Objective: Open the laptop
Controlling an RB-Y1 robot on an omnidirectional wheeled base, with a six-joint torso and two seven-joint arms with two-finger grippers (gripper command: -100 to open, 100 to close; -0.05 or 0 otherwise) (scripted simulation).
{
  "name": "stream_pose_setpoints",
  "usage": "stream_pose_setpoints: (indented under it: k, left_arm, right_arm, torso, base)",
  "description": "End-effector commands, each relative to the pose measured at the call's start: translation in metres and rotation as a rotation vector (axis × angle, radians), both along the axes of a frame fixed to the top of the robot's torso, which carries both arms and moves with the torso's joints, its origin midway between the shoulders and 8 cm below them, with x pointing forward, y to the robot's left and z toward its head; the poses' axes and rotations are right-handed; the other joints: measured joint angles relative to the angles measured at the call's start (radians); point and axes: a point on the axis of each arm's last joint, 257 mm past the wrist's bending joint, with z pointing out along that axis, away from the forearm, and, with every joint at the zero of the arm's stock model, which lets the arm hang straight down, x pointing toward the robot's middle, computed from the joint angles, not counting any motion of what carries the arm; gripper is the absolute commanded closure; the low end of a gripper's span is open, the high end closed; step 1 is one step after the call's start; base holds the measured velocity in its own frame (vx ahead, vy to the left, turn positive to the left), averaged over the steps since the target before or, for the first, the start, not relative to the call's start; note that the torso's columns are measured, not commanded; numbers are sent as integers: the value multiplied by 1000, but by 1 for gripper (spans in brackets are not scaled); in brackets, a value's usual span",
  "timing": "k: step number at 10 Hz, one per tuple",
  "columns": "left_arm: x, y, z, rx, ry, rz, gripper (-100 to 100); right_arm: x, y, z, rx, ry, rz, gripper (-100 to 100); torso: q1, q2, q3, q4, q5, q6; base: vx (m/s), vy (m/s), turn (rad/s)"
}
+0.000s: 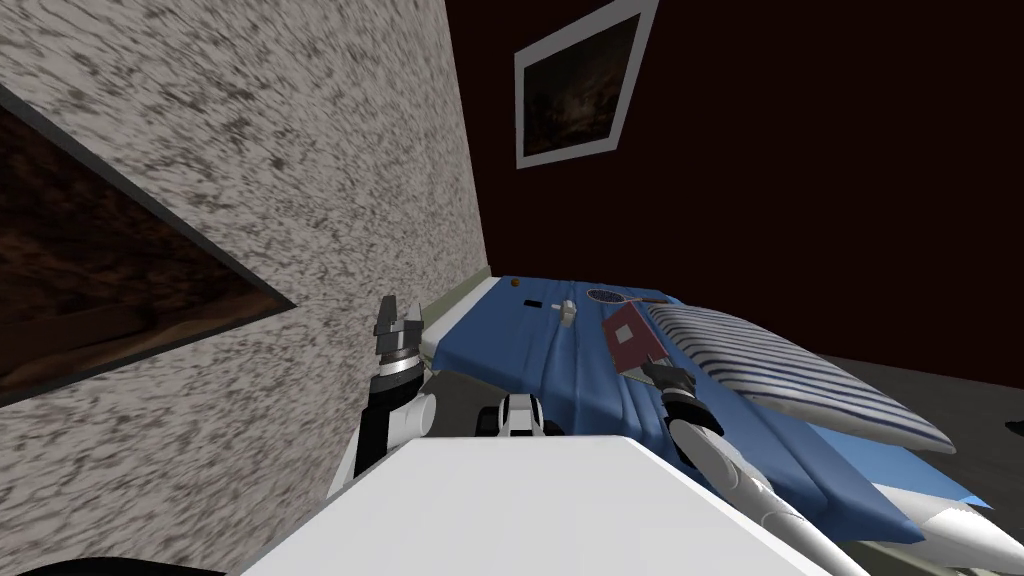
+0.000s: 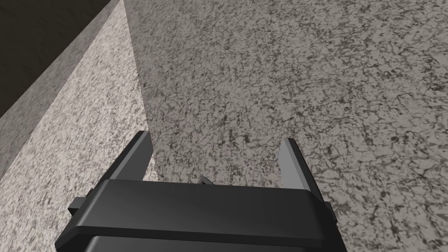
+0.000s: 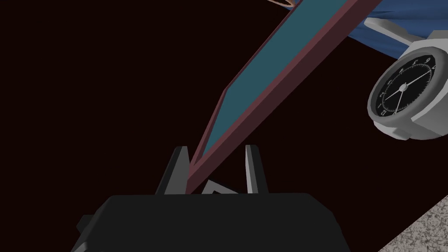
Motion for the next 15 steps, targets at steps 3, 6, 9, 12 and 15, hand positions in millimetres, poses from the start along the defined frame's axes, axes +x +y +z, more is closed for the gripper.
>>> stream_pose_setpoints:
  k: [3,6,9,12,15]
  left_arm:
    - [0,0,0,0,0,0,0]
    - [0,0,0,0,0,0,0]
    - [0,0,0,0,0,0,0]
    - [0,0,0,0,0,0,0]
    - [0,0,0,0,0,0,0]
  right_arm:
    - [-7,13,-17,68,8,35,100]
    - [-7,13,-17,77,3,34,100]
    - [2,11,-17,107,-9,19,100]
    - [8,14,-30,160,2,5,100]
    - [12,16,-36,187,8,-2,100]
  torso:
    - [-11,2,0,0,-3,-6]
    - [-3,1,0,-1,-4,-7]
    - [-4,1,1,0,-3,-4]
    - [-3,-1,-10,-2,-6,-5]
    - [-7,-5,-12,-5,-10,-7]
  base:
    - [1,7,-36]
    - [1,3,2]
    - [-4,-8,17]
    - [-9,-35,40]
    - [-3,-14,5]
